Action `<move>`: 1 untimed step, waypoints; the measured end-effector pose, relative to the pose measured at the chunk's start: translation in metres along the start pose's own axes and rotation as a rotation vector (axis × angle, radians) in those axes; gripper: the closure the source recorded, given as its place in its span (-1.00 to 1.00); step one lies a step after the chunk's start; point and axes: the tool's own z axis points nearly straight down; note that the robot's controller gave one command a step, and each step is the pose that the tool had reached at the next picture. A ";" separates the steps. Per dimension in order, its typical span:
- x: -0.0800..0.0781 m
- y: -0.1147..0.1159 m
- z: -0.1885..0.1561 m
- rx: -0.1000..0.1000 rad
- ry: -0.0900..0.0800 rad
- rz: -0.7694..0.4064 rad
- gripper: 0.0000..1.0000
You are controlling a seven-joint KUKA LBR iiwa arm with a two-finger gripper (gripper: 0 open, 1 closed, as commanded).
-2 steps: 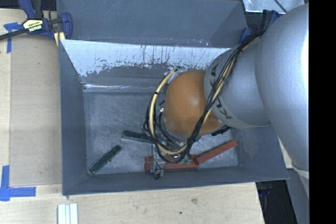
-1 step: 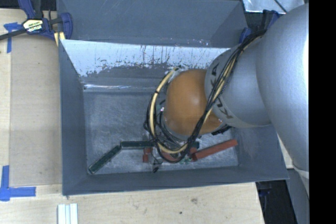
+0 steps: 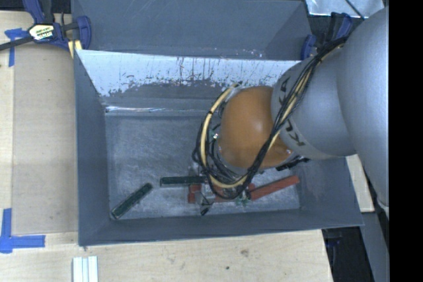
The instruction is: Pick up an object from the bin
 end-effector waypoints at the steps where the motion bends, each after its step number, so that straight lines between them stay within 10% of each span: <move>1: 0.000 -0.006 0.000 -0.001 0.001 0.019 1.00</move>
Offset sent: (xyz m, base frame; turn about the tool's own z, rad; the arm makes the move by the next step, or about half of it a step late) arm -0.0019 -0.0099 -0.0035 0.0211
